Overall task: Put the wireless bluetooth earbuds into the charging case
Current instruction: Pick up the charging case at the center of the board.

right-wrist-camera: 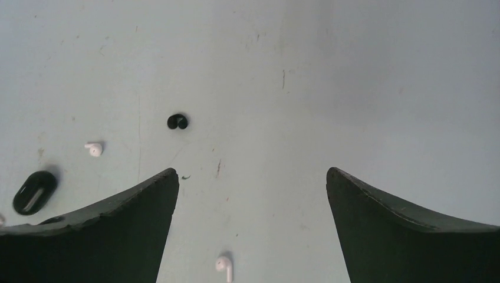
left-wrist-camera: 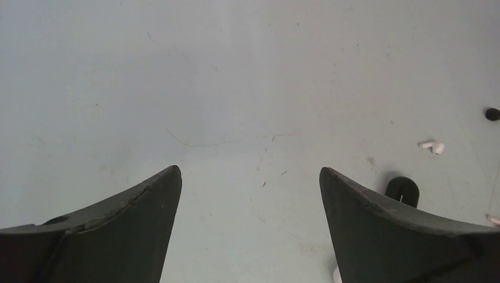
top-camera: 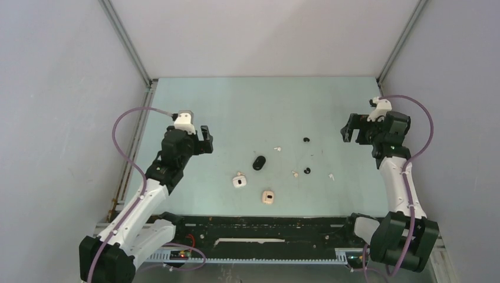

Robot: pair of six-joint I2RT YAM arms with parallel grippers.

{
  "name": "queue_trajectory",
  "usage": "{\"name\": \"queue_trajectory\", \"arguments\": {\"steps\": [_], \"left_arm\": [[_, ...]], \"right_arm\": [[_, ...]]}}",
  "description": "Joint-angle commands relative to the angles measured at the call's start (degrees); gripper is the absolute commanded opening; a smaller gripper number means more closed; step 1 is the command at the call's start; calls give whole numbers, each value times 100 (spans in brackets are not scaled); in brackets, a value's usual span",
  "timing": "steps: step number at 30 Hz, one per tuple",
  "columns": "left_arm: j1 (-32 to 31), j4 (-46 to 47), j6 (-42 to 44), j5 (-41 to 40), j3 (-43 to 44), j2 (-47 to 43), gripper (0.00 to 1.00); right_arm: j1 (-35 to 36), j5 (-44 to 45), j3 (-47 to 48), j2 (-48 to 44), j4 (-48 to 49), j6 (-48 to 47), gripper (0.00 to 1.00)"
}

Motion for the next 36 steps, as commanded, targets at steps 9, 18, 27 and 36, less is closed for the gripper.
{"name": "queue_trajectory", "arguments": {"steps": [9, 18, 27, 36], "left_arm": [[-238, -737, -218, 531, 320, -116, 98], [-277, -1161, -102, 940, 531, 227, 87], [-926, -1180, -342, 830, 620, -44, 72], [-3476, -1264, -1134, -113, 1749, 2244, 72]], "right_arm": [[716, -1754, 437, -705, -1268, -1226, 100], [3376, -1608, 778, -70, -1303, -2175, 87], [4392, -1414, 904, 1046, -919, -2280, 81], [3367, -1819, 1117, 1249, -1071, -1651, 70]]}}
